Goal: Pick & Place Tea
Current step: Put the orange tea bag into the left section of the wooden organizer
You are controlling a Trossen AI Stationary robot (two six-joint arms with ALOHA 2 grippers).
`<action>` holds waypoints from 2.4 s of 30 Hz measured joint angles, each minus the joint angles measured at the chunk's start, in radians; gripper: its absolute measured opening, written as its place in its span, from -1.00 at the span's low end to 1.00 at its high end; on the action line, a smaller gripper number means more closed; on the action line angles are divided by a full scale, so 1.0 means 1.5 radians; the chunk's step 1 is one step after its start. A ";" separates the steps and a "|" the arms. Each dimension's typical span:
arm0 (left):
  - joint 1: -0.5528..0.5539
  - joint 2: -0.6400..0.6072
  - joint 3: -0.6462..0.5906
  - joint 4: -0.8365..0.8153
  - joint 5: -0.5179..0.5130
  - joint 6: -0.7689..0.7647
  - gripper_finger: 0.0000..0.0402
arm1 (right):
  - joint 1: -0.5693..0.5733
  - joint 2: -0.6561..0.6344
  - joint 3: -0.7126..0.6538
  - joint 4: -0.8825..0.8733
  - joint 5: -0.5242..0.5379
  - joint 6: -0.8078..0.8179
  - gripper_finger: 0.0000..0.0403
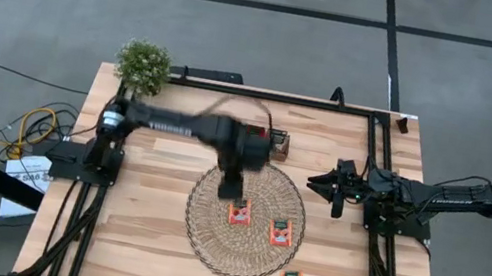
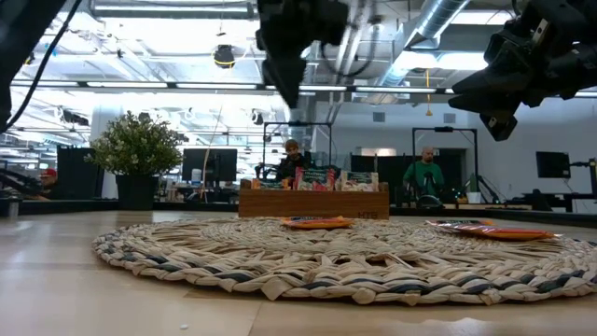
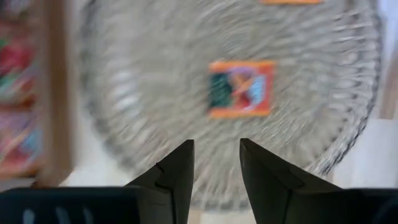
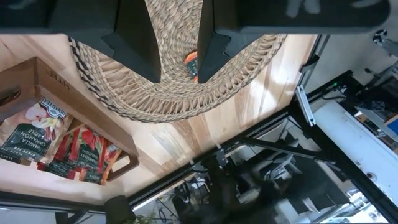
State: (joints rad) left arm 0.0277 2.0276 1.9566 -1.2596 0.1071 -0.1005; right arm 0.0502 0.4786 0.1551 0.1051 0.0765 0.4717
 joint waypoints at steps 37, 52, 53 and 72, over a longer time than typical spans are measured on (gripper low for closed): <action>-0.074 0.004 -0.272 0.402 -0.116 -0.154 -0.40 | 0.000 0.000 0.000 -0.005 0.001 -0.006 -0.52; -0.074 0.046 -0.273 0.387 -0.107 -0.173 -0.40 | 0.000 0.000 0.000 -0.015 0.002 -0.043 -0.52; -0.073 0.046 -0.273 0.386 -0.108 -0.173 -0.40 | 0.000 0.000 0.000 -0.015 0.002 -0.043 -0.52; -0.075 0.067 -0.272 0.367 -0.080 -0.190 -0.58 | 0.000 0.000 0.000 -0.015 0.002 -0.043 -0.52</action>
State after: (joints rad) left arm -0.0849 2.1277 1.5494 -0.7090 -0.0124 -0.3854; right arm 0.0498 0.4786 0.1550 0.0819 0.0795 0.4076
